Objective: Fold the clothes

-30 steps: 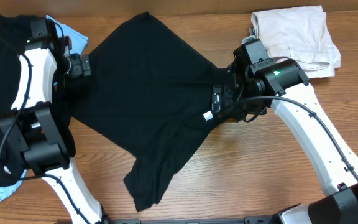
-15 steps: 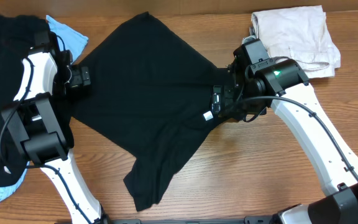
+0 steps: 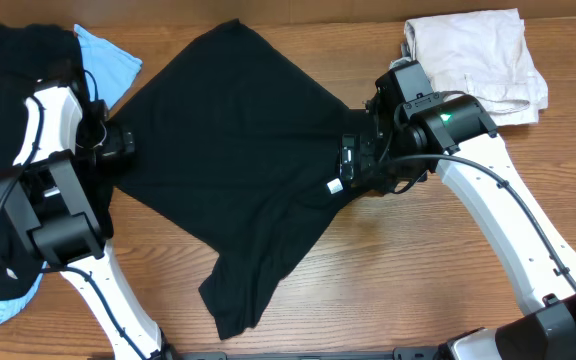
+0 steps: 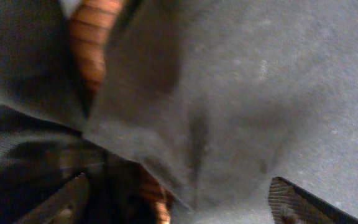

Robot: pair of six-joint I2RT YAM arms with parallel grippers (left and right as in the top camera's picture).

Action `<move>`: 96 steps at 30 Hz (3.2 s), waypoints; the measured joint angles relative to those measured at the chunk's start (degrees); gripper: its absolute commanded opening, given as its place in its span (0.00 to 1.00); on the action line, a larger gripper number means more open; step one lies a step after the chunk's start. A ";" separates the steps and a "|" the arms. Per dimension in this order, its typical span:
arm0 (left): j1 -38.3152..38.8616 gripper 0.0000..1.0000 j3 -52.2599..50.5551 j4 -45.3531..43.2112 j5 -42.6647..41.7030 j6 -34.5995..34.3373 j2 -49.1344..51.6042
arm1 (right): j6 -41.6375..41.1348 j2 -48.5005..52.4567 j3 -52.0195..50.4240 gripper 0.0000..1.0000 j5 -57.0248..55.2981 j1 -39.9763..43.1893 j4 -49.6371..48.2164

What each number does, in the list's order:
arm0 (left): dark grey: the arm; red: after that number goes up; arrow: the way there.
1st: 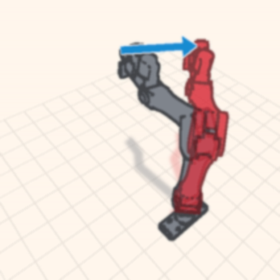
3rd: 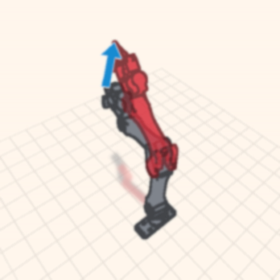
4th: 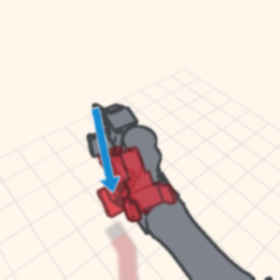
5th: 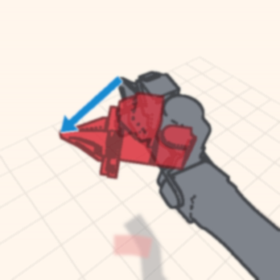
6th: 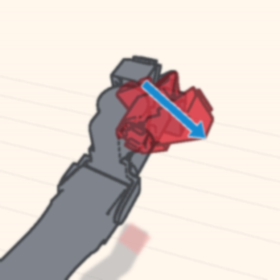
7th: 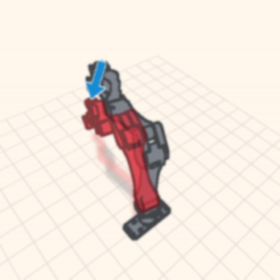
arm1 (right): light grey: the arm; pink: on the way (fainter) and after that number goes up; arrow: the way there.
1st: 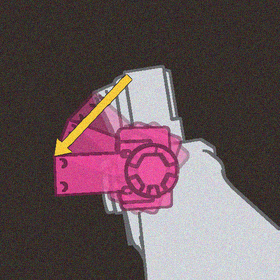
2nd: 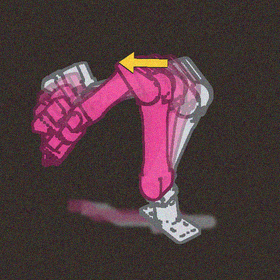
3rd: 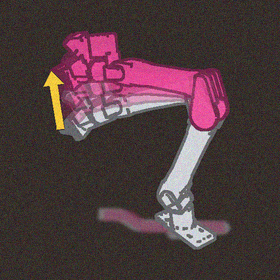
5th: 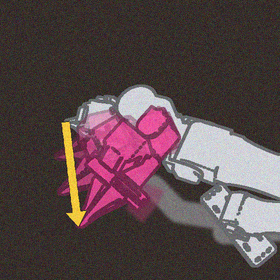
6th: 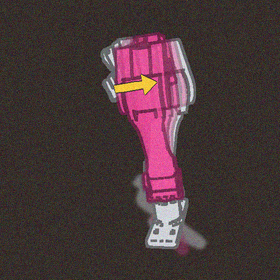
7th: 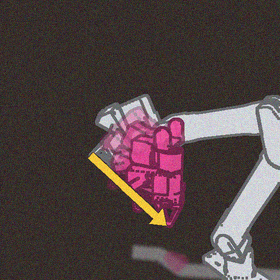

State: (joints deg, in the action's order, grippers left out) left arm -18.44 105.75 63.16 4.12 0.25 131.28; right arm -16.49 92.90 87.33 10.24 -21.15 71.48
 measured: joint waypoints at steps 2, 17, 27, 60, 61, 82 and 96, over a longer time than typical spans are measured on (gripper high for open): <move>-0.09 0.69 -0.09 -1.44 0.15 -0.02 0.00 | 0.02 0.00 0.00 0.99 0.00 0.00 0.00; -0.04 0.04 -1.62 0.96 -1.36 0.55 0.00 | -3.56 0.00 -5.01 0.70 -0.66 0.00 -3.63; 0.00 0.04 17.57 17.77 -4.24 0.13 -1.44 | -6.78 3.43 -16.94 0.67 -1.77 0.07 -17.68; 8.94 0.04 26.91 23.80 -7.80 -0.52 -4.74 | -3.58 17.05 -18.01 0.63 2.40 -1.70 -31.89; 8.94 0.04 26.91 23.82 -7.80 -0.55 -4.74 | -3.58 17.33 -18.01 0.63 2.40 -1.73 -31.82; 8.94 0.05 26.91 22.84 -7.78 -1.40 -4.74 | -5.40 16.28 -14.51 0.04 0.66 2.78 -15.47; 8.94 0.04 26.91 20.79 -7.80 -1.57 -4.74 | -4.37 10.25 -14.01 0.72 4.57 -0.20 -19.45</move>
State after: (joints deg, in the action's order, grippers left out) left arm -9.50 132.66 83.94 -3.68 -1.32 126.54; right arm -20.86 103.15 73.32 14.81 -21.34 52.03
